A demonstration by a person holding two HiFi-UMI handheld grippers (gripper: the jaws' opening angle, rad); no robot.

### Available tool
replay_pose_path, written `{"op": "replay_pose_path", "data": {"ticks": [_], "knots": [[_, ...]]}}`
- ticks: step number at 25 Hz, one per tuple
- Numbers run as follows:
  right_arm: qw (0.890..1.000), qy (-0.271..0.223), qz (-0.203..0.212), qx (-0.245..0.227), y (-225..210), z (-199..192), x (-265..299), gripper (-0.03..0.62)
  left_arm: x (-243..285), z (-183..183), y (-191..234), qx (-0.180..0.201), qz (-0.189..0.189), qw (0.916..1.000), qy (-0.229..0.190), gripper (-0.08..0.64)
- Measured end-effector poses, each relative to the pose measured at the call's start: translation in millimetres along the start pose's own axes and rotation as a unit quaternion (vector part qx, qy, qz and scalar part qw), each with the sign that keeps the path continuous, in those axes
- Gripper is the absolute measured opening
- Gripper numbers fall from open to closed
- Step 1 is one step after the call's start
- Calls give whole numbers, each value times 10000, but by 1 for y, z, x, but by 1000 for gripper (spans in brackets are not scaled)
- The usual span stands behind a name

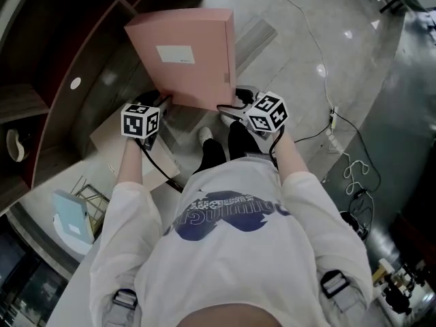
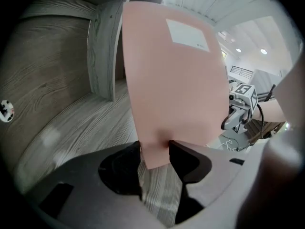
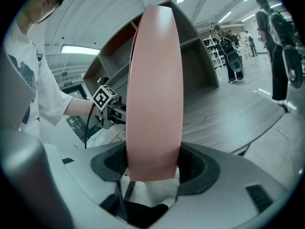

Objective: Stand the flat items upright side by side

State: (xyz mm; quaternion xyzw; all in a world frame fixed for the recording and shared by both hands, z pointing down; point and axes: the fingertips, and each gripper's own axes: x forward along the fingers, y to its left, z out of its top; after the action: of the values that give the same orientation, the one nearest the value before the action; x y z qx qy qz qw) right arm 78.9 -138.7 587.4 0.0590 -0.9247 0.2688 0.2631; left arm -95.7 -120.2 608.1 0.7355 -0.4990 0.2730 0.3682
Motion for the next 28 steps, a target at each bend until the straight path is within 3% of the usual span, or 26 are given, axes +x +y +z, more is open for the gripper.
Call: {"op": "replay_pose_path", "data": {"ticks": [4, 6, 10, 13, 19, 23, 28], "knots": [[9997, 27, -115, -224, 2, 3, 6, 291, -3, -1, 7, -58, 280, 9995, -107, 198], [9995, -2, -165, -271, 2, 7, 9, 291, -7, 1, 13, -108, 591, 9980, -188, 198], [9990, -54, -229, -380, 5, 14, 17, 291, -25, -1, 22, -113, 1408, 9891, -417, 198], [9978, 13, -270, -604, 8, 15, 24, 291, -42, 2, 15, 13, 1702, 9832, -666, 198], [9962, 50, -321, -805, 11, 17, 30, 291, -55, 29, -28, 315, 1616, 9803, -1092, 198], [9950, 74, -374, -926, 15, 17, 35, 291, -47, 33, -48, 462, 1530, 9808, -1120, 198], [9906, 264, -470, -1259, 22, 13, 45, 291, -36, 21, -48, 202, 1435, 9830, -1124, 198]]}}
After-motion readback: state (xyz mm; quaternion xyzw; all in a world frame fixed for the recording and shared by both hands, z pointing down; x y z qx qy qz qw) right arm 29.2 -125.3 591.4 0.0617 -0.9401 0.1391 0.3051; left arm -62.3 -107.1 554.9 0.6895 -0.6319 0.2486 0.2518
